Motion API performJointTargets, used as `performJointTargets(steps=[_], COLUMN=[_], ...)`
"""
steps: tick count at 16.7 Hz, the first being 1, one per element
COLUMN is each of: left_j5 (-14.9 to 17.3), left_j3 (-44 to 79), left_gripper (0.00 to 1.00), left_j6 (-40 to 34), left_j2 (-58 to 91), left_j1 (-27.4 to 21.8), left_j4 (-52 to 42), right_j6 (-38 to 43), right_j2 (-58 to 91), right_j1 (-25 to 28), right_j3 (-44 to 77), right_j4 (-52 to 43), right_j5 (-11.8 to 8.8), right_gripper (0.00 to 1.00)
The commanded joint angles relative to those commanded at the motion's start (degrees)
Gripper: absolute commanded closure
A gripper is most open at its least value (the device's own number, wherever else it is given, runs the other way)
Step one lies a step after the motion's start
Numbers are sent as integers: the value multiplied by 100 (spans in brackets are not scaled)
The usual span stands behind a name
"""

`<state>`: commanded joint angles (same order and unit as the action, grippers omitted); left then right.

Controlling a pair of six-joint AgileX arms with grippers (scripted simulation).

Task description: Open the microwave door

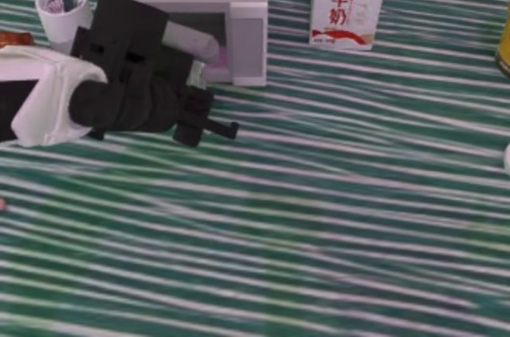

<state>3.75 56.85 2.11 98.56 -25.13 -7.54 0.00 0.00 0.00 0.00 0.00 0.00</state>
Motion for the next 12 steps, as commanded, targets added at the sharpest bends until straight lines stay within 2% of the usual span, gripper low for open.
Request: performJointTargets(steps=[12], left_j5=[58], left_j3=[-4], left_gripper=[100], left_j6=[-9], left_j2=[7], left_j1=[-33], left_j4=[-14], right_j6=[0], right_j2=[0], right_j1=[0], right_j3=[0], right_j4=[0], right_j5=[0], right_gripper=[0])
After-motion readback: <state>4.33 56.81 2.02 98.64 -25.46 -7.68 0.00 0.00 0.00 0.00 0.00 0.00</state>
